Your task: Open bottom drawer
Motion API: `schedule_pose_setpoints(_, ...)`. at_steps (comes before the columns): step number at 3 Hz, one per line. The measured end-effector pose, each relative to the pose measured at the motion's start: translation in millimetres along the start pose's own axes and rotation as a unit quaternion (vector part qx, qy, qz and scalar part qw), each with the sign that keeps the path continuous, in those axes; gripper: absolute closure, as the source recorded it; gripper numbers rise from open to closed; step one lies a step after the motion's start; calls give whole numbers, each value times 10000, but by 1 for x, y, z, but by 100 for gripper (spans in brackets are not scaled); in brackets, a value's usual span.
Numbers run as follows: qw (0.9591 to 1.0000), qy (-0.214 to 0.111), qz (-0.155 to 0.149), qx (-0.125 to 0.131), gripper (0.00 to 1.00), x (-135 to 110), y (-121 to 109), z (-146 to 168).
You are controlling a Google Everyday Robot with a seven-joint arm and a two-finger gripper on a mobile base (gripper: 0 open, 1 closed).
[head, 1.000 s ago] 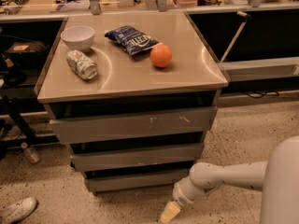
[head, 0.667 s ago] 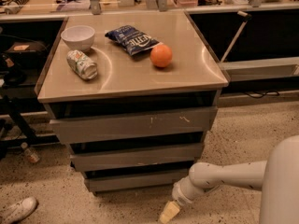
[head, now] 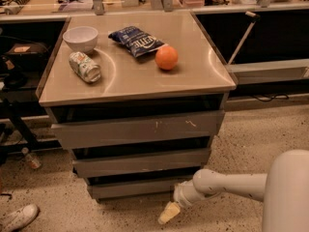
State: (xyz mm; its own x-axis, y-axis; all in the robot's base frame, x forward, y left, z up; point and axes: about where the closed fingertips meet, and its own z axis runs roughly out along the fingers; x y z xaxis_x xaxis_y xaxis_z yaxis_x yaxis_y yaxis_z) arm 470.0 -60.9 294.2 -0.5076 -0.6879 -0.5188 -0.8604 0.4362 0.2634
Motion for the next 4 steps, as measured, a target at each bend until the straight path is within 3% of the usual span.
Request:
schedule_pose_setpoints(1, 9990, -297, -161, 299, 0, -17, -54, 30)
schedule_pose_setpoints(2, 9990, -301, -168, 298, 0, -16, -54, 30)
schedule_pose_setpoints(4, 9954, -509, -279, 767, 0, -23, -90, 48)
